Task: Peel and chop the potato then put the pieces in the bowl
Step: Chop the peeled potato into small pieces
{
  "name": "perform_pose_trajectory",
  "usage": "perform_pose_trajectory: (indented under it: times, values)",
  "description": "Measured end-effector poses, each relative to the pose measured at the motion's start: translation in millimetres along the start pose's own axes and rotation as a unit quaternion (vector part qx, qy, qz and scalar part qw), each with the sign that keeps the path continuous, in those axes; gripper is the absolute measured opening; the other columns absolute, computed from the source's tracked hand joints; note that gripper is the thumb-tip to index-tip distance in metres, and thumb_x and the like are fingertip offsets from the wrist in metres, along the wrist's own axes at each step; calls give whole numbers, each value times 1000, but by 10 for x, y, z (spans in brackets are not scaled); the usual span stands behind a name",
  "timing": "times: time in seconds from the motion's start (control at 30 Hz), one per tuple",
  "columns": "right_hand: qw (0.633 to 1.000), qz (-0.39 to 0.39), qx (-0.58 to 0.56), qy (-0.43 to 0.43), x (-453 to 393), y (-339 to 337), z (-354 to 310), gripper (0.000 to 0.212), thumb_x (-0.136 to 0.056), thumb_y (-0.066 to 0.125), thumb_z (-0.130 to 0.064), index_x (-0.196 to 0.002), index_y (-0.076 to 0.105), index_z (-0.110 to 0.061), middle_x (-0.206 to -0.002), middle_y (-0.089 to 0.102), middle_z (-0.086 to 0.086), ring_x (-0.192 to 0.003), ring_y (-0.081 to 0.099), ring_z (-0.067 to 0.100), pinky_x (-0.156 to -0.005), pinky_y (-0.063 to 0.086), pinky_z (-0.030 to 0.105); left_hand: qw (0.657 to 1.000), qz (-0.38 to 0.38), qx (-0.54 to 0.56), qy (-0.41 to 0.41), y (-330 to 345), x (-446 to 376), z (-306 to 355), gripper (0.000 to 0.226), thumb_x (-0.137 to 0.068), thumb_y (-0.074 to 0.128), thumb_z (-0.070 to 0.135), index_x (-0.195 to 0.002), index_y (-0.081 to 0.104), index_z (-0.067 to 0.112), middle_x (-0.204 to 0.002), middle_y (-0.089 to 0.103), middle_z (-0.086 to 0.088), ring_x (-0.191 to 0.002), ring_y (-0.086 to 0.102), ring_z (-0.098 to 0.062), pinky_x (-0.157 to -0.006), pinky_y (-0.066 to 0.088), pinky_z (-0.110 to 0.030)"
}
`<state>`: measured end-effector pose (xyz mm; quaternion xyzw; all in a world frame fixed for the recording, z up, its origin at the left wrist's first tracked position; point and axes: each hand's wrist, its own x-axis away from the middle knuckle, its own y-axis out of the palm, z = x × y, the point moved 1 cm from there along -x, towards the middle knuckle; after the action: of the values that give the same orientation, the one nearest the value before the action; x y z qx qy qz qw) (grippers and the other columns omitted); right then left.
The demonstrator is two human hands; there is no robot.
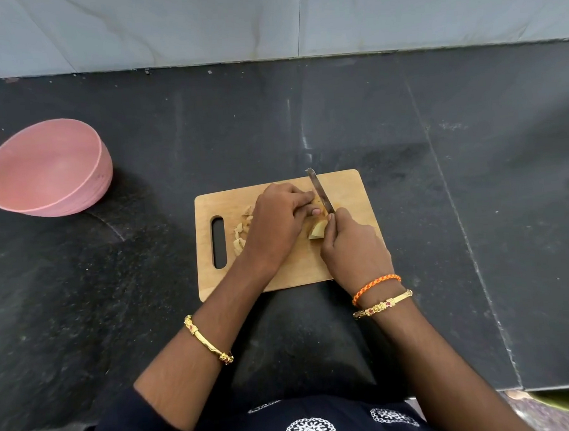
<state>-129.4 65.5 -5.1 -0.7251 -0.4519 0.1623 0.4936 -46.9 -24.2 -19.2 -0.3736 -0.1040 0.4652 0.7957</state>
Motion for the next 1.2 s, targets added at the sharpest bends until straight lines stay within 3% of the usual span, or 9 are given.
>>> perform_pose_trajectory:
  times: [0.23, 0.37, 0.5, 0.63, 0.73, 1.0, 1.1, 1.2]
  values:
    - [997, -43, 53, 29, -11, -1, -77, 17, -101, 27, -29, -91, 32, -16, -65, 37, 1, -64, 44, 26, -48, 27, 28, 999, 45, -12, -17, 47, -6, 17, 16, -87, 64, 18, -98, 73, 10, -82, 70, -5, -78, 54, -16, -72, 44, -31]
    - [993, -70, 90, 28, -11, -29, -98, 15, -100, 29, -27, -98, 38, -14, -76, 45, 6, -69, 46, 26, -57, 34, 31, 998, 53, -16, -18, 46, -2, 38, 17, -85, 67, 20, -97, 73, 10, -82, 71, -6, -77, 54, -15, -74, 46, -33]
    - [990, -89, 108, 20, -24, -27, -88, 15, -100, 29, -26, -99, 38, -14, -66, 39, 2, -65, 46, 23, -56, 35, 31, 997, 63, -28, -27, 55, 6, 50, 18, -83, 69, 21, -97, 73, 11, -84, 73, -5, -81, 57, -18, -78, 45, -36]
    - [989, -93, 113, 18, 34, -36, -49, 12, -101, 27, -25, -96, 33, -16, -65, 38, 0, -57, 43, 18, -47, 28, 28, 997, 56, -51, -33, 85, 42, 60, 17, -85, 67, 26, -98, 73, 19, -88, 72, 4, -90, 53, -13, -74, 18, -27]
    - [990, -96, 106, 22, 155, -45, 22, 9, -101, 27, -23, -94, 30, -18, -64, 40, 0, -52, 39, 15, -47, 30, 28, 996, 56, -59, -28, 129, 107, 71, 15, -87, 64, 27, -98, 73, 23, -87, 69, 9, -87, 44, -8, -71, 12, -26]
    - [990, -114, 66, 56, 645, -106, 243, 15, -101, 25, -25, -90, 33, -18, -69, 46, 4, -68, 52, 29, -61, 40, 34, 998, 36, -38, -42, 123, 88, 64, 17, -87, 63, 31, -96, 74, 22, -89, 69, 8, -91, 45, -10, -72, 13, -26]
    - [997, -57, 4, 61, 646, -217, 232, 24, -100, 28, -34, -86, 38, -17, -74, 54, 10, -70, 57, 31, -65, 47, 39, 998, 21, -27, -47, 98, 87, 75, 19, -88, 61, 31, -100, 73, 21, -92, 69, 6, -92, 44, -10, -74, 16, -26]
    - [999, 2, -32, 34, 400, -217, 141, 26, -99, 30, -35, -86, 41, -15, -71, 53, 9, -69, 56, 32, -63, 47, 40, 999, 8, 4, -47, 77, 80, 63, 21, -87, 64, 27, -103, 71, 17, -91, 68, 1, -92, 48, -16, -86, 34, -34]
